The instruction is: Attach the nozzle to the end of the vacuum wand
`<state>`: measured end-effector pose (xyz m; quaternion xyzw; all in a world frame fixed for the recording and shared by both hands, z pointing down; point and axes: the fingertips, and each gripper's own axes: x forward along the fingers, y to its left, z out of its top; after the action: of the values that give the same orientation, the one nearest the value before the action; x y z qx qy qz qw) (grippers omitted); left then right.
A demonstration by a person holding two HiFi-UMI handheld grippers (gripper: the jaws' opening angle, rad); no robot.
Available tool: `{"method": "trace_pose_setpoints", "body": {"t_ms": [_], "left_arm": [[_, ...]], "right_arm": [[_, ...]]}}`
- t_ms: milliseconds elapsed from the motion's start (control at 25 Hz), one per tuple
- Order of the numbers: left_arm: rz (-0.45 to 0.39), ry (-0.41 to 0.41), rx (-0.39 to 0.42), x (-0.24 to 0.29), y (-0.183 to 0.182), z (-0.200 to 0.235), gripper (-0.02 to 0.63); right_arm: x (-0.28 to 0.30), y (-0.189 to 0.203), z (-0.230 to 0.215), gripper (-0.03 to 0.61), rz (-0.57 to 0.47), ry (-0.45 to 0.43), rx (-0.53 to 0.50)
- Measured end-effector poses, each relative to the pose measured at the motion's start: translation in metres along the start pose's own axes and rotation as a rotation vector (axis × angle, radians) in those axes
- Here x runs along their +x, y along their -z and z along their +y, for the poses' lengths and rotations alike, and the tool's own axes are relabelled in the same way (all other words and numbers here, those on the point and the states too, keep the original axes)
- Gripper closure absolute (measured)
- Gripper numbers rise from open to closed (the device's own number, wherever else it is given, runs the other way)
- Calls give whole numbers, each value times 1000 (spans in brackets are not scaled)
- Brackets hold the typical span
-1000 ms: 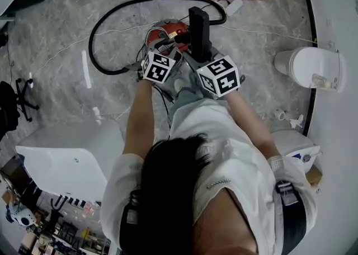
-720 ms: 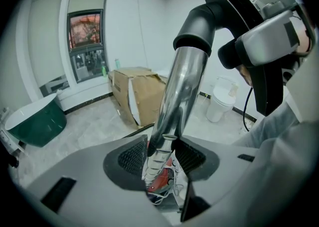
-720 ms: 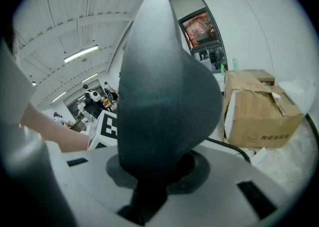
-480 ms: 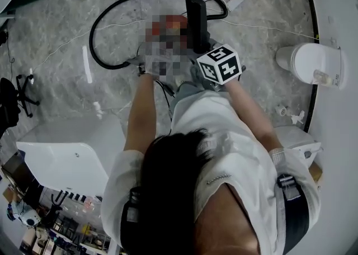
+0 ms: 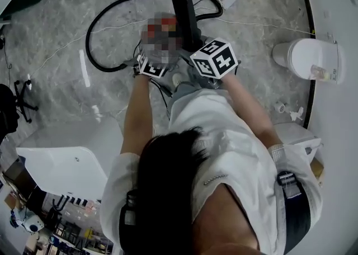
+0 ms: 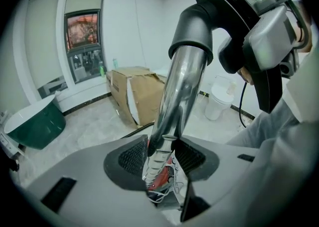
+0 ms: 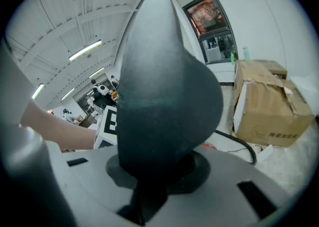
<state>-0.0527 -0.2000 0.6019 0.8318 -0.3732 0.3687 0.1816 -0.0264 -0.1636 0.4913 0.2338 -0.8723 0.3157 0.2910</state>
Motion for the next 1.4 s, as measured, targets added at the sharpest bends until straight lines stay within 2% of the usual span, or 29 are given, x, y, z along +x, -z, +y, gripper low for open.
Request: {"method": "trace_pose_setpoints", "body": {"t_ms": [400, 600, 840, 920, 1040, 1120, 1280, 1400], "left_arm": [[20, 60, 49, -9, 5, 3, 445], [23, 114, 68, -16, 8, 1, 445], [-3, 101, 47, -15, 10, -2, 445], [1, 106, 52, -11, 9, -5, 445], [-2, 98, 44, -10, 5, -1, 445], [-1, 89, 35, -11, 5, 3, 445], [6, 69, 43, -6, 4, 4, 445], [3, 81, 38, -6, 5, -2, 445]], "right_arm": [[5, -1, 11, 485, 55, -10, -147], [4, 4, 13, 485, 118, 11, -310], [1, 11, 6, 482, 230, -34, -443], [-2, 14, 1, 482, 248, -45, -437], [1, 8, -1, 482, 249, -16, -388], [4, 6, 1, 482, 235, 22, -341], [8, 7, 2, 482, 203, 141, -176], [5, 14, 4, 480, 197, 131, -173]]}}
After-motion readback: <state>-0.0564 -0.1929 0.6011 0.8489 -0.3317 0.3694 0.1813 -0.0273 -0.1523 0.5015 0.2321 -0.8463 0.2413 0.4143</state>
